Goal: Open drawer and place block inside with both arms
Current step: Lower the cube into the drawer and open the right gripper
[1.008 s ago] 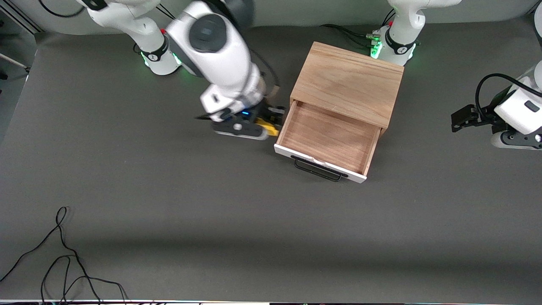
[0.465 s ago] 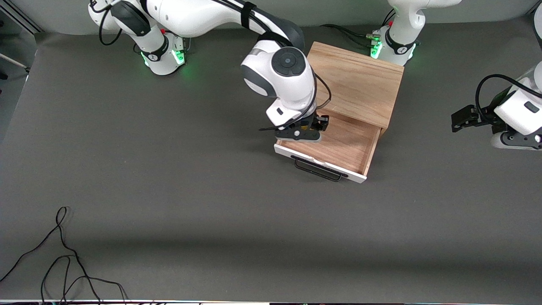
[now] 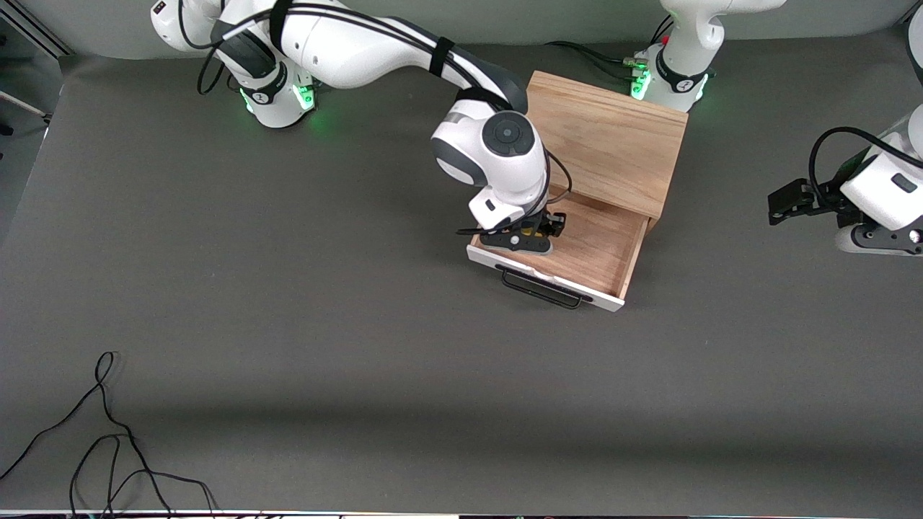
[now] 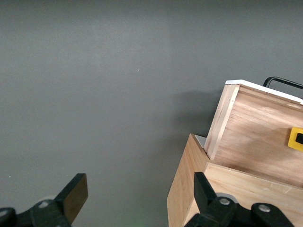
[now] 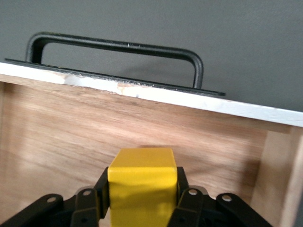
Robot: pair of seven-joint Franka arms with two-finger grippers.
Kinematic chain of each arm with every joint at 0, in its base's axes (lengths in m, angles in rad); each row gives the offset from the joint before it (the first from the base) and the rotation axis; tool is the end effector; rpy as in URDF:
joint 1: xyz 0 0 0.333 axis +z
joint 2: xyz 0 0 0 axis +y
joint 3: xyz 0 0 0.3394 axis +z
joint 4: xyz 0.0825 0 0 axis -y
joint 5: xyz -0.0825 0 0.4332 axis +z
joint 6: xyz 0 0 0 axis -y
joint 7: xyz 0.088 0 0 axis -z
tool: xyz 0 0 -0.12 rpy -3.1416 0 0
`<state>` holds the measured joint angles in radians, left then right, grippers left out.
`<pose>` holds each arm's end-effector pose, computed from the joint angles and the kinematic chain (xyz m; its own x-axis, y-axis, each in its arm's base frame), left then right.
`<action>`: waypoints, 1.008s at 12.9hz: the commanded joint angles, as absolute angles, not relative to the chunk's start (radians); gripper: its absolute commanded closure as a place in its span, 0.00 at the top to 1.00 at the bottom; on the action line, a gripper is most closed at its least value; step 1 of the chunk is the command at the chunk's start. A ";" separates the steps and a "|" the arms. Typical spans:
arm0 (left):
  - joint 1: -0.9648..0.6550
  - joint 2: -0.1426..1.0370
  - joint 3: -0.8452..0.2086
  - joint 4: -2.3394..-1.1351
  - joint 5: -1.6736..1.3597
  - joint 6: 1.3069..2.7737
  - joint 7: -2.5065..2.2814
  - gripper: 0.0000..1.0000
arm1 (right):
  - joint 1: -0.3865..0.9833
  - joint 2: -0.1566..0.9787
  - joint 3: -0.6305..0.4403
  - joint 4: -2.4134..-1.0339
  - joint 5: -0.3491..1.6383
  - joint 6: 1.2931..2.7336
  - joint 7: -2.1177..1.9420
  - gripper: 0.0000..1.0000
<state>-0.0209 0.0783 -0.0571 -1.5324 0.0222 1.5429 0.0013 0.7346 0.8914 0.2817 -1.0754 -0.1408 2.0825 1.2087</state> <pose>0.6230 -0.0446 0.6045 0.9946 -0.0785 -0.0676 -0.0799 -0.9966 -0.0176 0.5194 0.6725 0.2983 0.9694 -0.2436 -0.0307 -0.2453 -0.9555 -0.1638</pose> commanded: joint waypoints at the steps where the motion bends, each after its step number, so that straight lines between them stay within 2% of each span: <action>1: -0.023 0.058 -0.055 -1.546 0.035 1.539 0.015 1.00 | 0.770 0.908 0.275 -1.035 -0.167 2.077 1.256 0.35; 3: -0.025 0.058 -0.057 -1.548 0.035 1.539 0.015 1.00 | 0.772 0.920 0.275 -1.035 -0.173 2.083 1.281 0.40; 5: -0.025 0.058 -0.057 -1.548 0.035 1.539 0.015 1.00 | 0.773 0.919 0.275 -1.037 -0.175 2.083 1.302 0.75; 6: -0.025 0.060 -0.057 -1.548 0.035 1.539 0.015 1.00 | 0.775 0.919 0.275 -1.037 -0.192 2.083 1.302 0.99; 13: -0.025 0.060 -0.057 -1.548 0.035 1.539 0.015 1.00 | 0.779 0.913 0.276 -1.031 -0.209 2.083 1.304 1.00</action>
<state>-0.0209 0.0783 -0.0576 -1.5343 0.0223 1.5429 0.0022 0.7642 0.8996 0.2818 -1.0659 -0.1791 2.0829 1.2658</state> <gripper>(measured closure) 0.000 0.229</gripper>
